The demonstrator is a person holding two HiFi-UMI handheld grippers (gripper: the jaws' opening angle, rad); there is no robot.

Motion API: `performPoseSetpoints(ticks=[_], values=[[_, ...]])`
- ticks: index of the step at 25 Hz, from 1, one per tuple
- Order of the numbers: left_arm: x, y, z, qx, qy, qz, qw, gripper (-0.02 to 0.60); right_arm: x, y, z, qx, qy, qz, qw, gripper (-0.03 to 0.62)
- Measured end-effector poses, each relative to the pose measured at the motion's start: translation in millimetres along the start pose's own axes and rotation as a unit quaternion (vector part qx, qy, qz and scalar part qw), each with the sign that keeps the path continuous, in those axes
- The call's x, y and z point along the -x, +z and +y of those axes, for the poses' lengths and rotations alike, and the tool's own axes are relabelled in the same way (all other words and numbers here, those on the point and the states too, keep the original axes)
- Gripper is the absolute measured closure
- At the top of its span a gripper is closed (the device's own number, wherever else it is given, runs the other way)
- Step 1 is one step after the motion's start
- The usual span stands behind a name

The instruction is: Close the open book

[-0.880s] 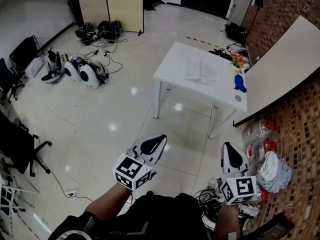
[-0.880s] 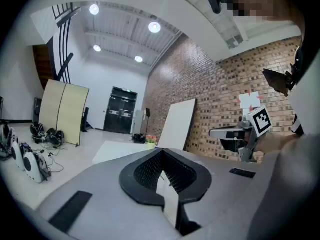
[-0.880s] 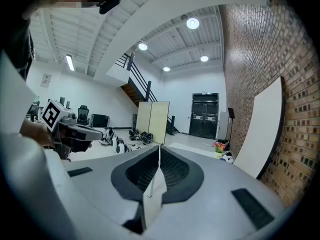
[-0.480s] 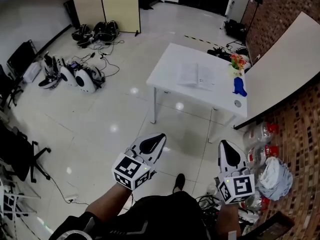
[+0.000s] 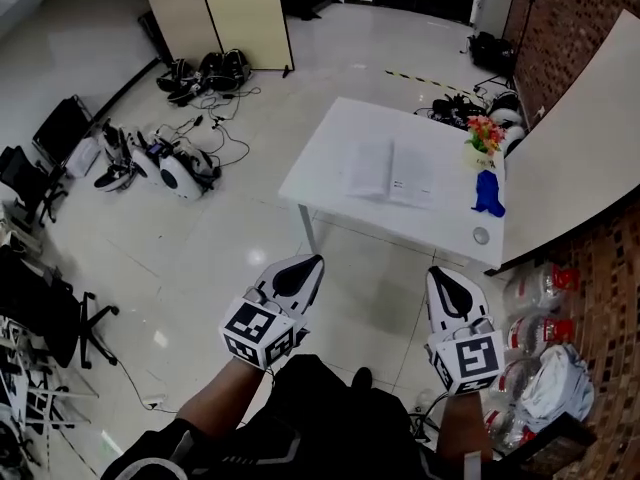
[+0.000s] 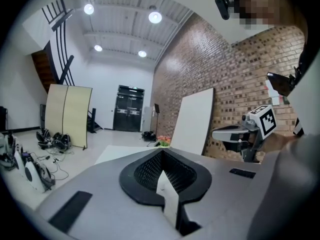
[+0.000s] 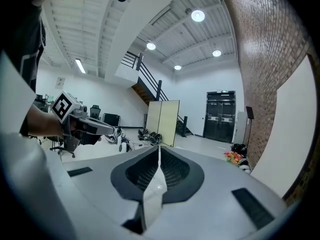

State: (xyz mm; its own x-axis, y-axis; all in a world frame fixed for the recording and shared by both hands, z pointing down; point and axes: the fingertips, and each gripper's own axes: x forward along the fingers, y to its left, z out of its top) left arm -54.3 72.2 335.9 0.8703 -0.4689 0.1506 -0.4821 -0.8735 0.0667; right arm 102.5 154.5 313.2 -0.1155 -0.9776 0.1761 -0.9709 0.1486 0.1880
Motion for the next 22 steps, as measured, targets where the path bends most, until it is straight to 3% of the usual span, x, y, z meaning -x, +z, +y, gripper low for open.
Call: performPoseSetpoints(ticks=[8, 13, 22], values=[[-67.0, -4.1, 71.7, 0.010, 0.013, 0.018, 0.9997, 0.588, -102.8, -10.8, -27.6, 0.015, 0.038, 0.023, 0.999, 0.591], [-109.3, 1.1, 133.8, -0.021, -0.018, 0.014, 0.9995, 0.588, -187.0, -7.4, -38.2, 0.033, 0.027, 0.045, 0.998, 0.591], [-175.2, 1.6, 216.2, 0.005, -0.043, 0.028, 0.9987, 0.588, -283.2, 1.0, -71.7, 0.036, 0.009, 0.072, 0.997, 0.591]])
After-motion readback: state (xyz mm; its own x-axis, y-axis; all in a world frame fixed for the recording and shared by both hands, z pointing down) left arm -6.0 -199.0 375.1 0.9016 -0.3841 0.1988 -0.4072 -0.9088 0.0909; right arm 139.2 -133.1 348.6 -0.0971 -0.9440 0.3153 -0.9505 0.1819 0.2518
